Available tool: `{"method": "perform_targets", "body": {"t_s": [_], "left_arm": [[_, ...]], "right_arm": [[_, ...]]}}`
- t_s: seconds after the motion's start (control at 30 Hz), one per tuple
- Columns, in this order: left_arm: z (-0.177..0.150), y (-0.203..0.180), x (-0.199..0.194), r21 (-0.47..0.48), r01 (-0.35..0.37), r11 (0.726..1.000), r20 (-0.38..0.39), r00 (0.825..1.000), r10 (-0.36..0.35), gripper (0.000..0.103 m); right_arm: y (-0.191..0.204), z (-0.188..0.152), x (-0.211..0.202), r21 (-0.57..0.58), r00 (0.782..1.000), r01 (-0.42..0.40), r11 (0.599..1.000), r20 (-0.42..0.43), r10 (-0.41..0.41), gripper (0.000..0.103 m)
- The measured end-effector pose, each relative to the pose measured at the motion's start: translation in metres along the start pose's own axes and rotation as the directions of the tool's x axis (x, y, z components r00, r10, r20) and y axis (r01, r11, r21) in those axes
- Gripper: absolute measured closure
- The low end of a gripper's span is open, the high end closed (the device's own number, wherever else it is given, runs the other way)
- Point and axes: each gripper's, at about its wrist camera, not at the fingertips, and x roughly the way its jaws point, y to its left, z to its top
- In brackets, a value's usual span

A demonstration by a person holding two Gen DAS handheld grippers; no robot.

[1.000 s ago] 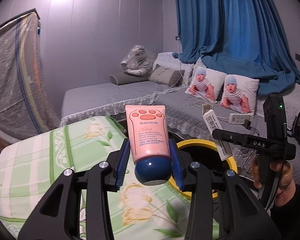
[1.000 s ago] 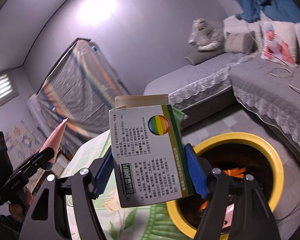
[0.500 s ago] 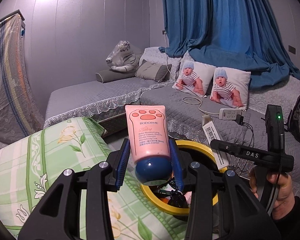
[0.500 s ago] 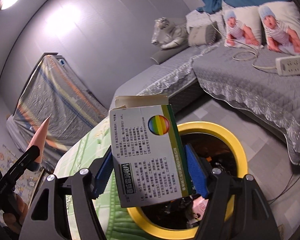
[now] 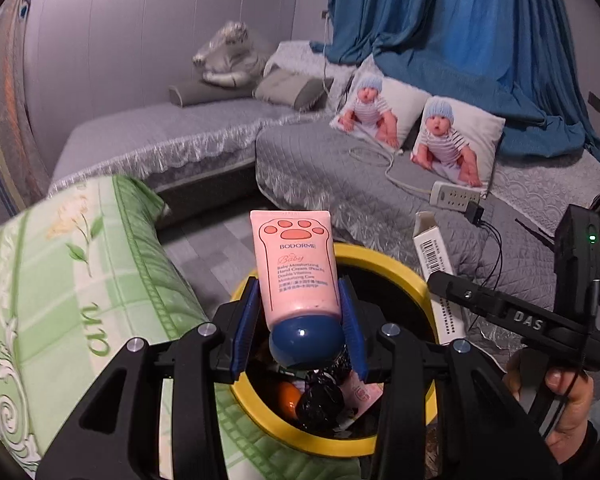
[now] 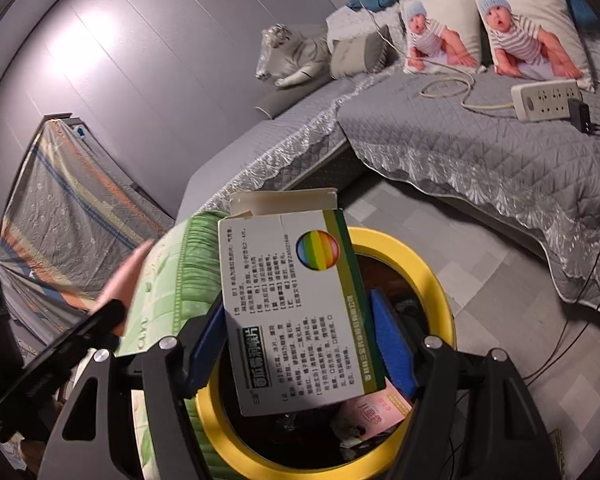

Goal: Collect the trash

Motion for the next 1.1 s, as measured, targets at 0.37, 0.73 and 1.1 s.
{"method": "perform_targets", "body": {"t_s": [0.37, 0.73, 1.1], "left_arm": [[-0.010, 0.022, 0.053, -0.105, 0.025, 0.994, -0.118, 0.992, -0.037, 0.063], [0.001, 0.057, -0.021, -0.209, 0.018, 0.978, 0.058, 0.998, -0.006, 0.009], [-0.033, 0.106, -0.178, -0.233, -0.243, 0.942, 0.332, 0.890, 0.312, 0.008]], "right_arm": [[-0.008, -0.001, 0.019, 0.034, 0.998, 0.050, 0.998, -0.051, -0.048, 0.036], [0.004, 0.010, -0.006, 0.042, 0.992, 0.127, 0.991, 0.021, -0.128, 0.014], [0.051, -0.016, -0.011, -0.078, 0.962, 0.260, 0.963, 0.108, -0.251, 0.008]]}}
